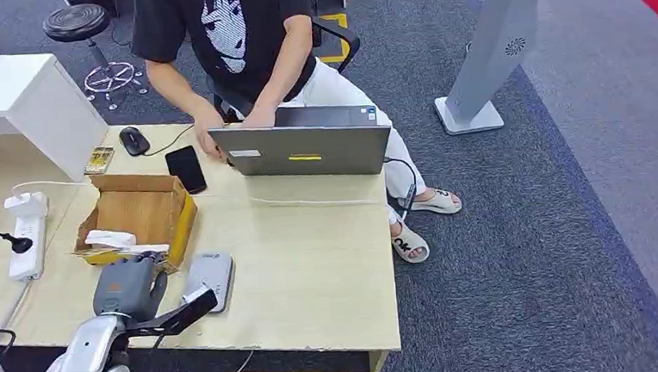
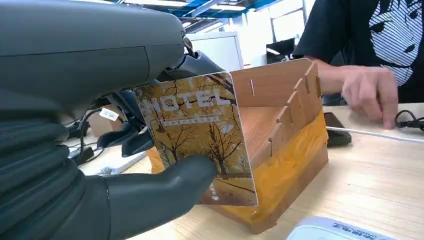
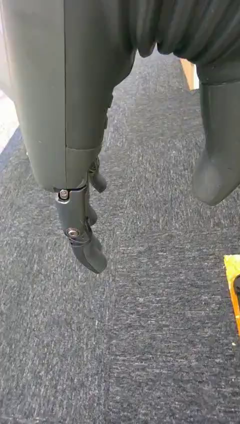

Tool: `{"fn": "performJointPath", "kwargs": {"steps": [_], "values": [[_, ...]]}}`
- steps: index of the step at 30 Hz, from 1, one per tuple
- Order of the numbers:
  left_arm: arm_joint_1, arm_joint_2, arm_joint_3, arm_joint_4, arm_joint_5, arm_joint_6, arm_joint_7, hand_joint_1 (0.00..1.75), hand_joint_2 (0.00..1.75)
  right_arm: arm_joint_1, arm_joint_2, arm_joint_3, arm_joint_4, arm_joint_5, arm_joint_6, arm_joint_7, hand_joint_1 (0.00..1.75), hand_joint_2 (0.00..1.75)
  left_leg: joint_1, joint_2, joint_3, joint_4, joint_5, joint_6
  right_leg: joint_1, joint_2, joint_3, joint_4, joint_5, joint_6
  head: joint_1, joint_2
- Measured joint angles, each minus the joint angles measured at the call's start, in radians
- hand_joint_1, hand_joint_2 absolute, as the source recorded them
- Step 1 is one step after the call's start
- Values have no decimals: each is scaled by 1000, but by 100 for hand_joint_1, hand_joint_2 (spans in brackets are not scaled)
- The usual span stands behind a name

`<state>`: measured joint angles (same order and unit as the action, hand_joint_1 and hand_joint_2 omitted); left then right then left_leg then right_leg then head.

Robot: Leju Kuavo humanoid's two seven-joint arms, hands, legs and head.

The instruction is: Pass the card to the sensor for recognition and then transmit it.

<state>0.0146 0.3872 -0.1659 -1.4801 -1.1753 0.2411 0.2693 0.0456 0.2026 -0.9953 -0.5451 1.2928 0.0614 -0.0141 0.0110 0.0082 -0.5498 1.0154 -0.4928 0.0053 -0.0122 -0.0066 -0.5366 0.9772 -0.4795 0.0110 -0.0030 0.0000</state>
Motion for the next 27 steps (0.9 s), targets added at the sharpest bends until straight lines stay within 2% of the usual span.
{"fn": "performJointPath", "kwargs": {"steps": [18, 27], "values": [[-4, -1, 0, 23, -3, 0, -1, 175, 175, -4, -7, 0, 19, 3, -2, 0, 0, 175, 0, 0, 0, 0, 0, 0, 0, 0, 0, 0, 0, 0, 0, 0], [-25, -7, -2, 50, -15, 16, -24, 175, 175, -10, -15, 4, 42, 5, -21, -4, 0, 175, 0, 0, 0, 0, 0, 0, 0, 0, 0, 0, 0, 0, 0, 0]]}}
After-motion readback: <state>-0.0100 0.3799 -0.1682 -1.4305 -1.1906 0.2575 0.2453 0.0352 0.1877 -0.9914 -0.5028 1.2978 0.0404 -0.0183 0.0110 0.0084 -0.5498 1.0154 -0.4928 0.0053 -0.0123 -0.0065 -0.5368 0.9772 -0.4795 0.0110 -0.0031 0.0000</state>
